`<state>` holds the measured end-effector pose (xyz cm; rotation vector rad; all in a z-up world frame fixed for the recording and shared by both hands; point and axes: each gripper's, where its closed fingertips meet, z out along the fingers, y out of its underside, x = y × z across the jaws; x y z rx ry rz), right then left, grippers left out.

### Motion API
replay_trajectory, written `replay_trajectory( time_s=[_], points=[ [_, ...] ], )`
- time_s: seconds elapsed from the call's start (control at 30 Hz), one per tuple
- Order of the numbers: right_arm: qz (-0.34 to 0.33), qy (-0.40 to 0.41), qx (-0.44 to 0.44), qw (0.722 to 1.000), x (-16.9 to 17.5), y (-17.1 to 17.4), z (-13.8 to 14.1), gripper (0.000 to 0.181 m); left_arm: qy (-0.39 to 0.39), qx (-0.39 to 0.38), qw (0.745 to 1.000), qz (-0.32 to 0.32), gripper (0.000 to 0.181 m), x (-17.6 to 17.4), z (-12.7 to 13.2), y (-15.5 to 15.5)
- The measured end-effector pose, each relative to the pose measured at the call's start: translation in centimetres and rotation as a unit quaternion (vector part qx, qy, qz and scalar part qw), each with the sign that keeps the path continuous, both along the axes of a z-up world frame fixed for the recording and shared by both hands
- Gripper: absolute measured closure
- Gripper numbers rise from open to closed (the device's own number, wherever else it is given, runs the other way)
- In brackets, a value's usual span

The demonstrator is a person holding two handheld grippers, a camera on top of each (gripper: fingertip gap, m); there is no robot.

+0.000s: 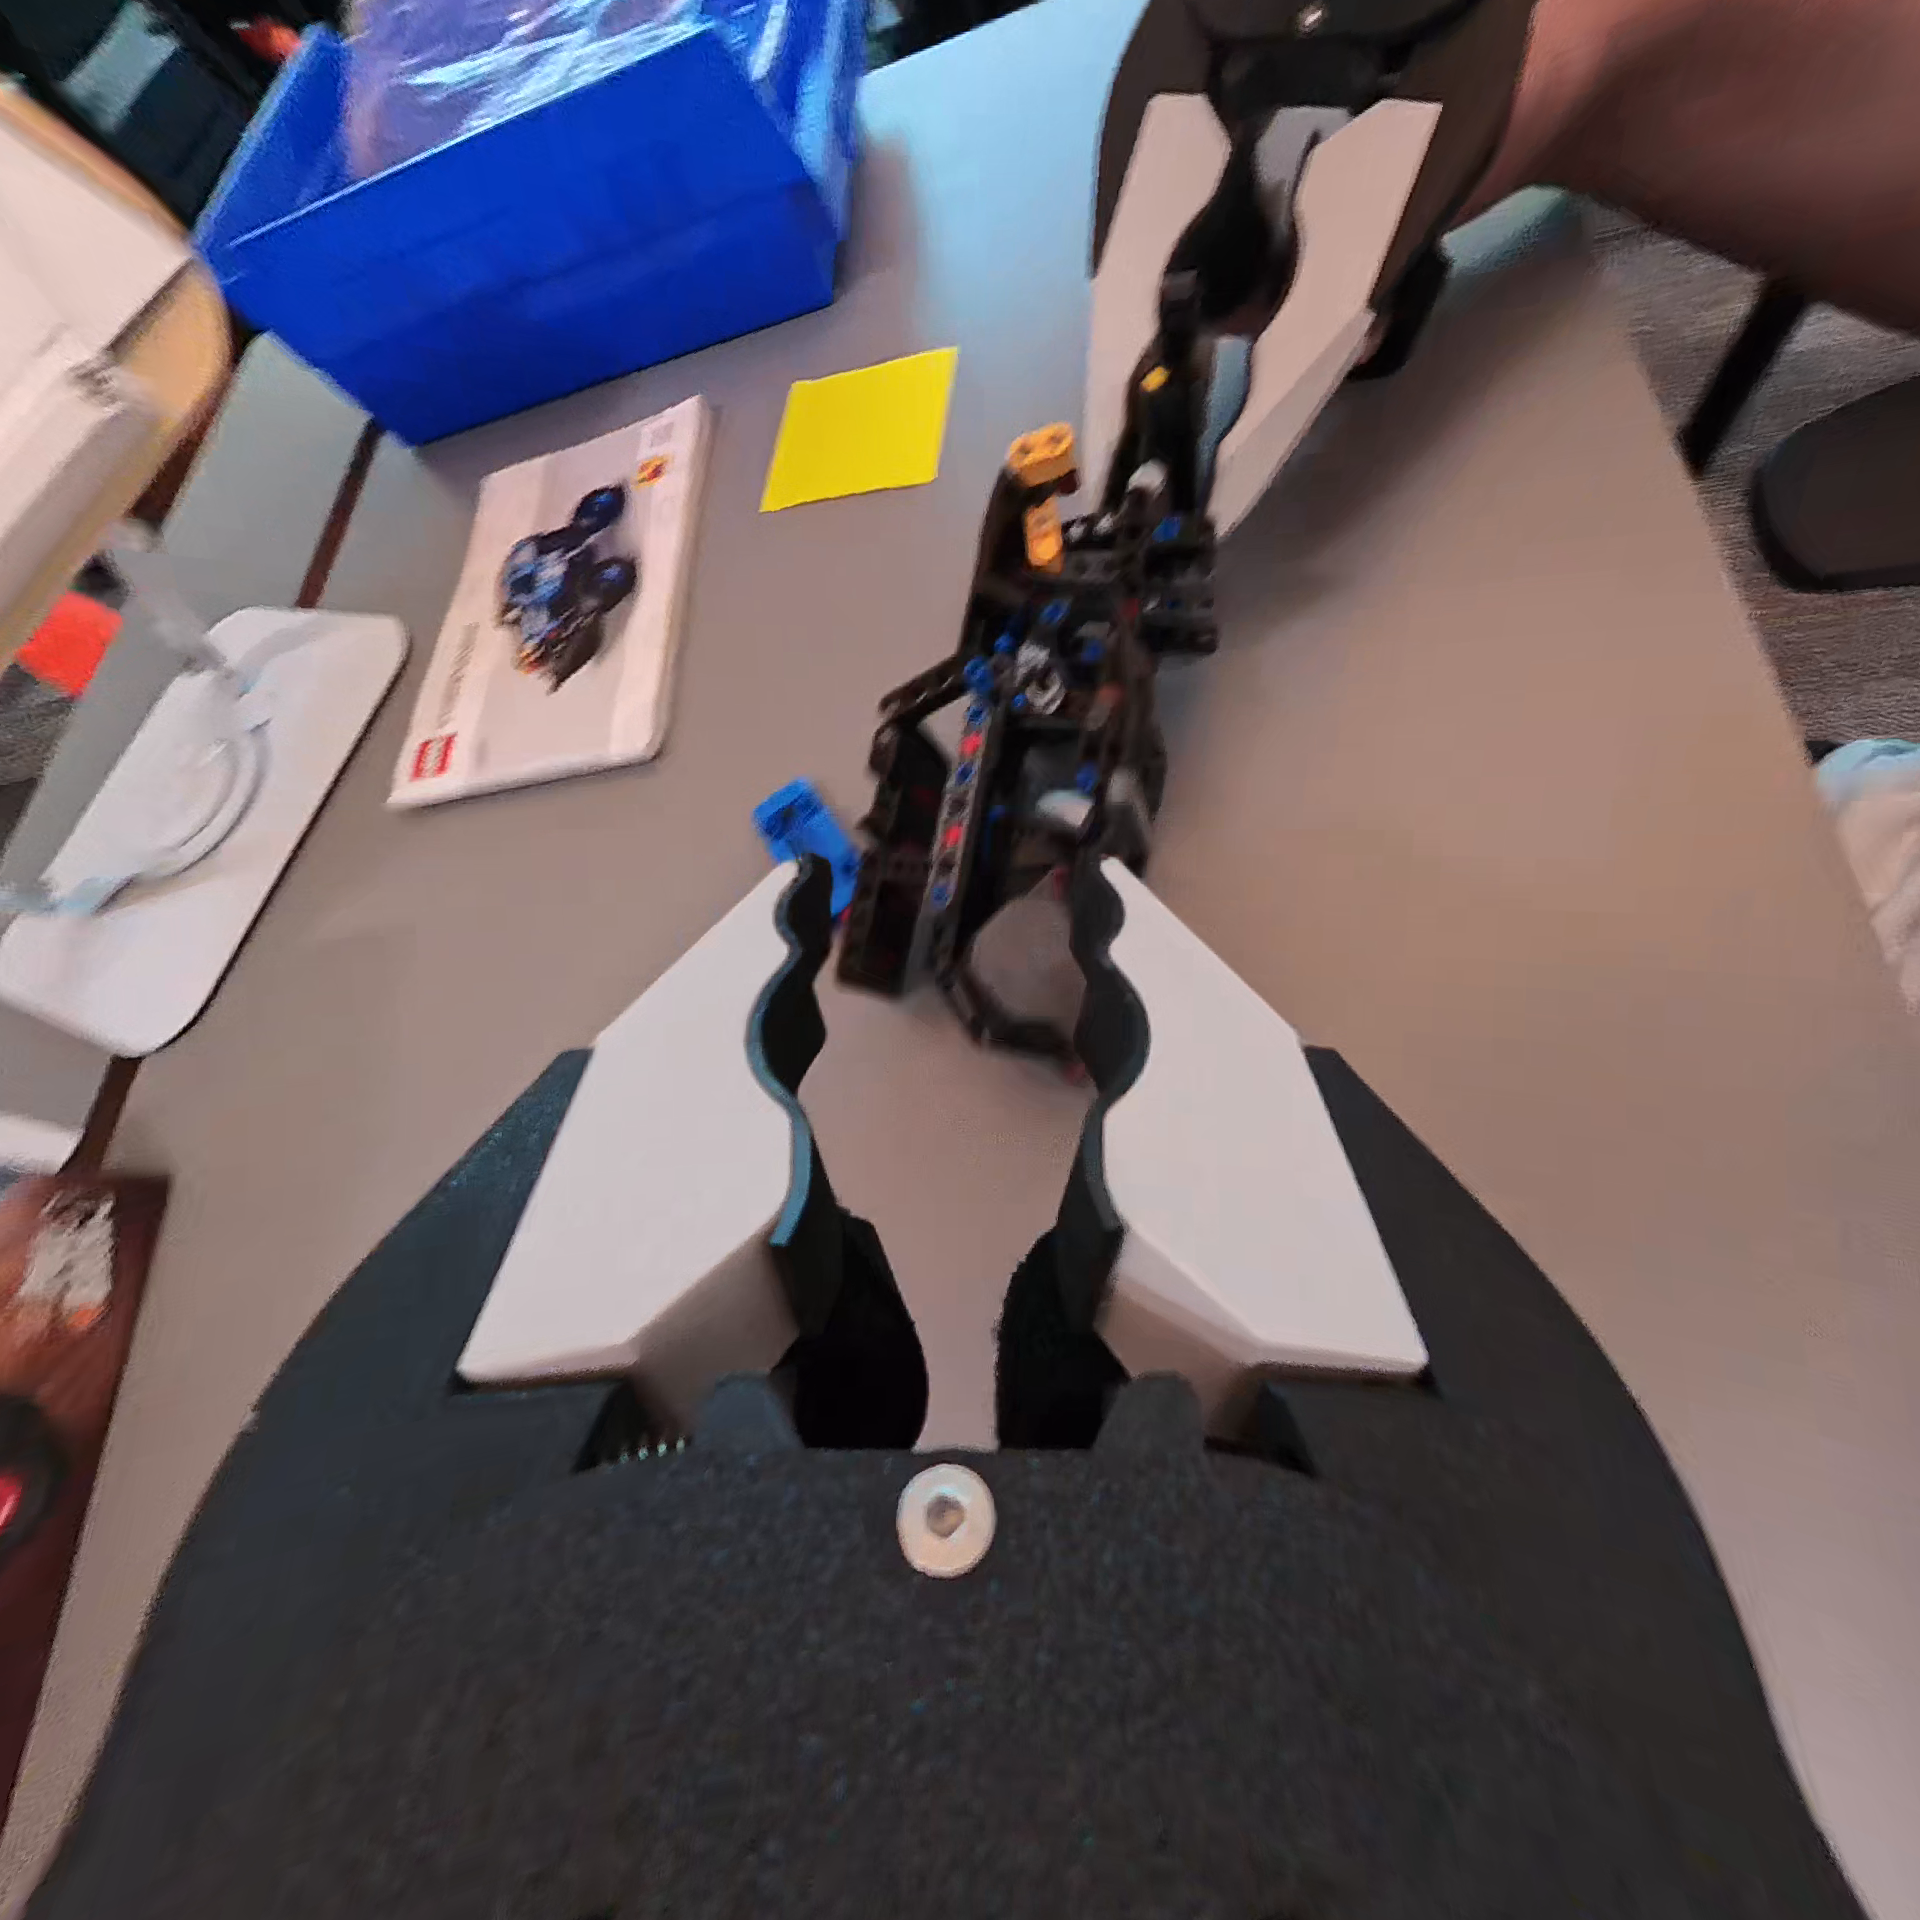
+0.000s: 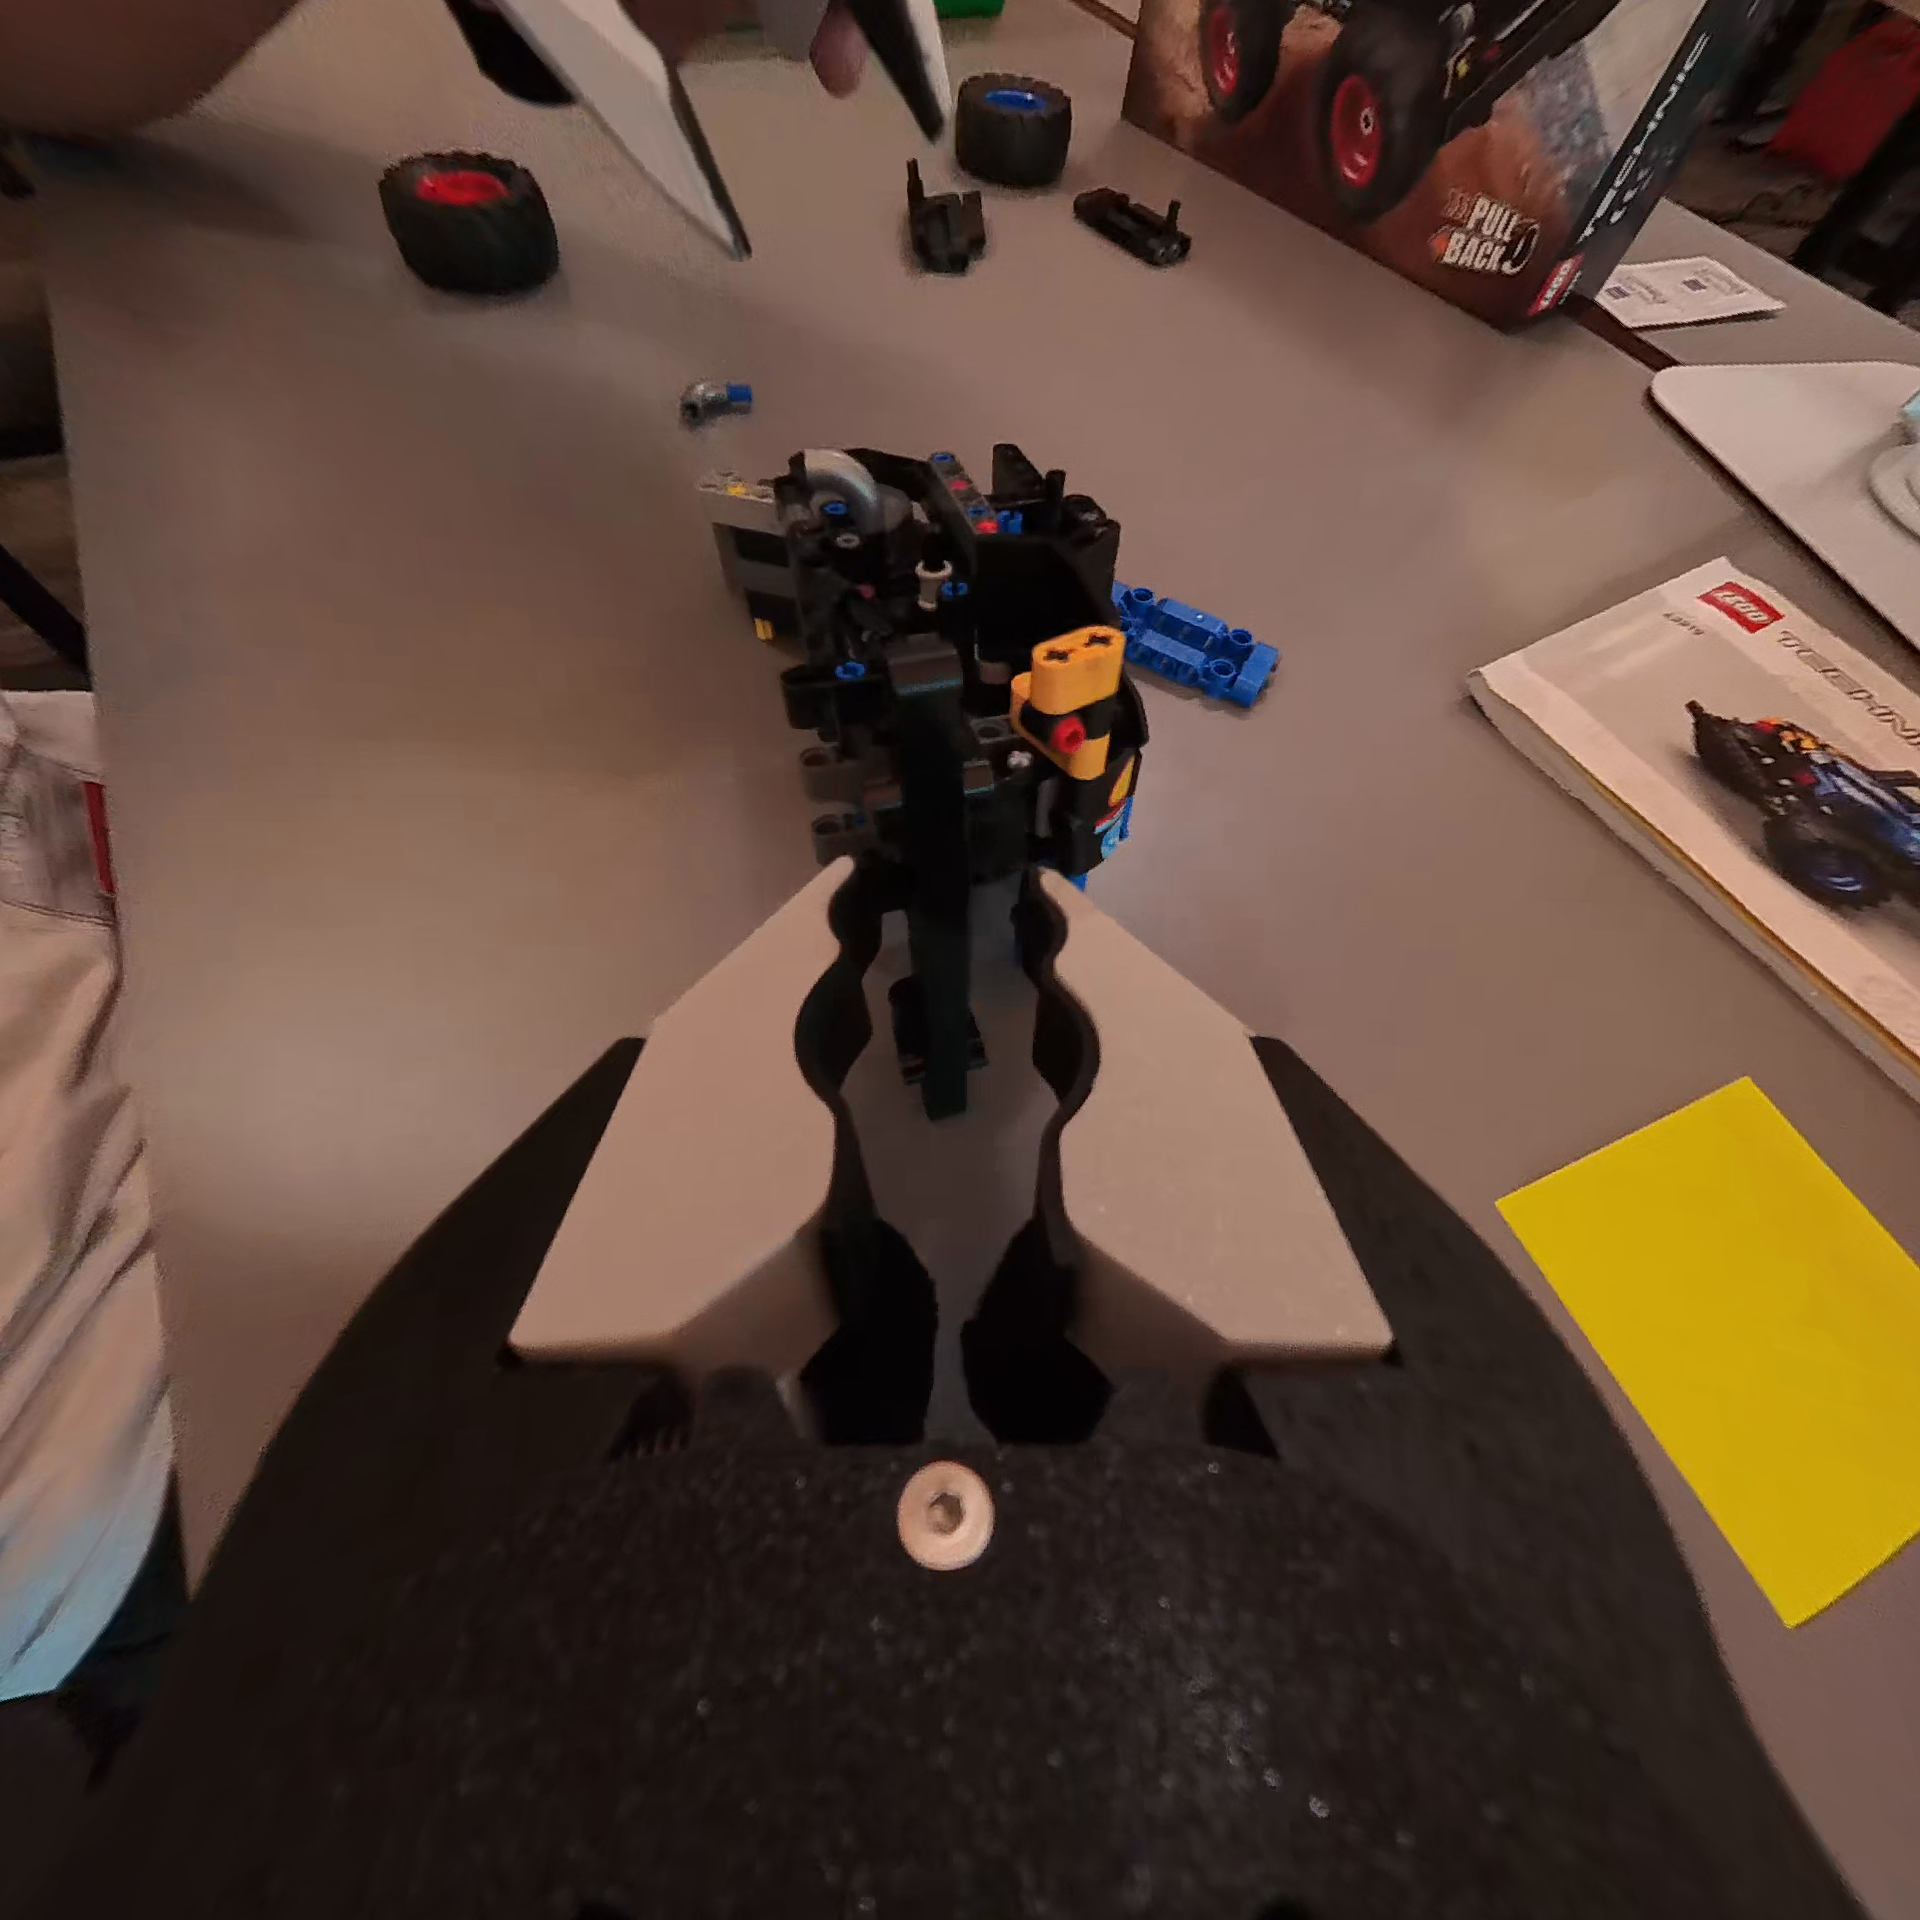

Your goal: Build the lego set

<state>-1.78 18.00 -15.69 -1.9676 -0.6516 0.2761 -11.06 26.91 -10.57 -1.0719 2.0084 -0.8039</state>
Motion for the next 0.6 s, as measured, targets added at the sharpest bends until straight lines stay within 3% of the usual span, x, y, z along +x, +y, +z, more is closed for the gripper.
replay_trajectory(
  time_s=[0.13,0.27,0.33,0.43,0.6],
  points=[
    [0.016,-0.019,0.014,1.000,-0.4,-0.2,0.0,0.149,-0.065,-0.004,0.991,0.115,0.135,-3.8,0.5,6.4],
    [0.011,-0.015,0.054,0.998,-0.3,-0.5,1.1,0.149,-0.158,-0.104,0.955,0.230,0.134,-8.8,0.9,13.6],
    [0.003,-0.004,0.065,0.998,0.0,-0.5,1.5,0.150,-0.190,-0.149,0.942,0.231,0.134,-10.2,0.8,15.2],
    [0.008,0.010,0.057,0.998,0.0,-0.6,1.6,0.150,-0.197,-0.133,0.940,0.245,0.138,-10.4,0.2,17.1],
    [0.016,0.031,0.015,0.999,0.0,-0.3,0.9,0.149,-0.192,-0.156,0.939,0.238,0.157,-10.3,-0.1,17.1]
  ],
)
